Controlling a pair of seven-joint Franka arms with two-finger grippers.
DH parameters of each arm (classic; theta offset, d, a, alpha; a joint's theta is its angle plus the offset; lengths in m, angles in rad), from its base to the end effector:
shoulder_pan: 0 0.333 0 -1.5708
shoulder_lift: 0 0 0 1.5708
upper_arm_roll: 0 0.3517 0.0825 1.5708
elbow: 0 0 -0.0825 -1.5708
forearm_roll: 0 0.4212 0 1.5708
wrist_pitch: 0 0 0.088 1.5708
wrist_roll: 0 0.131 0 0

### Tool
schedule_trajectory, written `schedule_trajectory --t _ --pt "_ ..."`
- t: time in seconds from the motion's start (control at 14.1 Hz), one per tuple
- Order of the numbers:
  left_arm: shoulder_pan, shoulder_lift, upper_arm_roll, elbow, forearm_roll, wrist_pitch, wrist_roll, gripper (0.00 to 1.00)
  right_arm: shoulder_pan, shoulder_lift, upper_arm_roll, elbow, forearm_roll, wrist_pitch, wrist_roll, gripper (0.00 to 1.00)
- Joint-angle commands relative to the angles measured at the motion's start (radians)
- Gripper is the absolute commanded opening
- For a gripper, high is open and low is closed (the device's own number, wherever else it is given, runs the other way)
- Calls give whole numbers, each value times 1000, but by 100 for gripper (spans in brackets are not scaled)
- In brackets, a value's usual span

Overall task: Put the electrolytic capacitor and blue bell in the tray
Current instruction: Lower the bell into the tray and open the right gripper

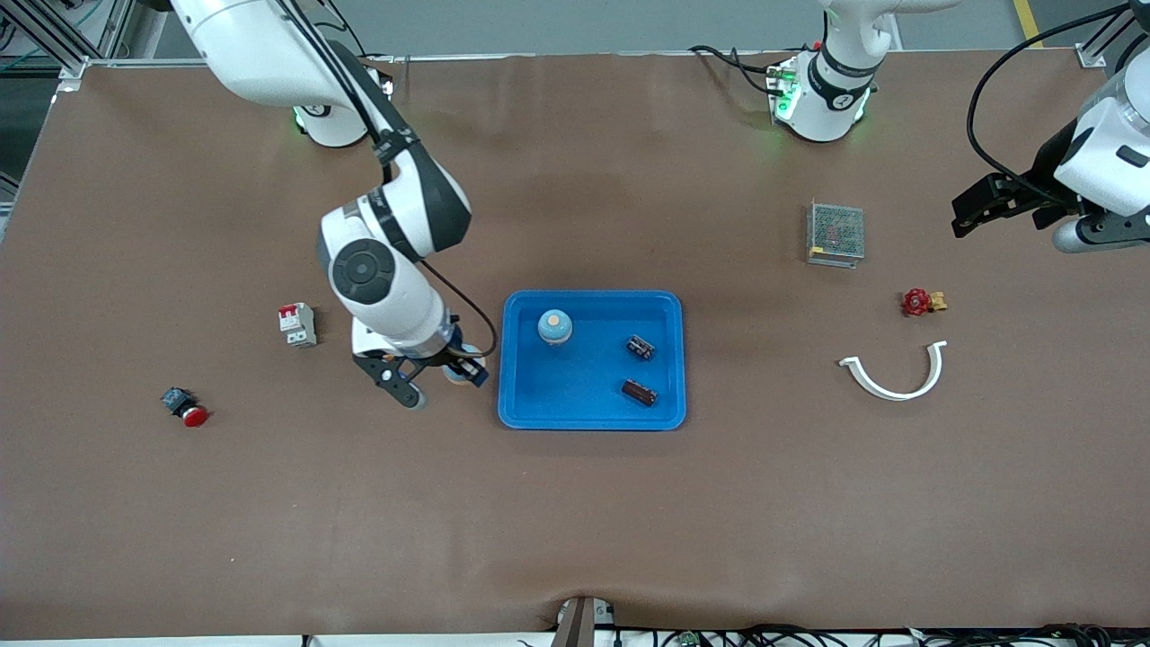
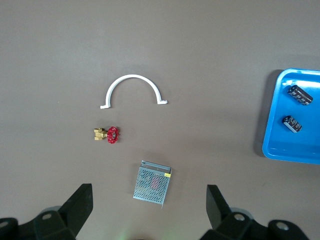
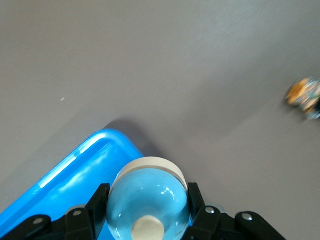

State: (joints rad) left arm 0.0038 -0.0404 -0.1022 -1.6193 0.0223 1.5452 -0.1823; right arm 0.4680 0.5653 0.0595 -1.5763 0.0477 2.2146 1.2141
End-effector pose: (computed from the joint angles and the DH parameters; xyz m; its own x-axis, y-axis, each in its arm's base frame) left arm 0.5711 -0.0546 0.6329 0.9960 0.0846 -0.0285 0.0836 -0.9960 -0.0321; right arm 0.6537 0.3767 0.3042 0.7496 -0.6605 -0.0422 -0.6612 -0.7445 -0.0928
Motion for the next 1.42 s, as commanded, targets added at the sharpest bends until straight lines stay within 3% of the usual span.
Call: schedule_trajectory --t 0.0,0.21,0.5,1.35 --pt "5 -10 -1 -1 -9 -16 3 100 56 103 -12 139 -3 -26 116 0" --pt "5 -9 -1 -1 -9 -14 3 100 99 175 -17 217 -15 -38 243 0" --pt "5 -4 -2 -1 -9 -14 3 100 153 324 -23 410 -31 -101 386 0" --pt "5 -4 -1 -10 -9 -14 3 100 205 435 -52 426 -54 -30 429 0"
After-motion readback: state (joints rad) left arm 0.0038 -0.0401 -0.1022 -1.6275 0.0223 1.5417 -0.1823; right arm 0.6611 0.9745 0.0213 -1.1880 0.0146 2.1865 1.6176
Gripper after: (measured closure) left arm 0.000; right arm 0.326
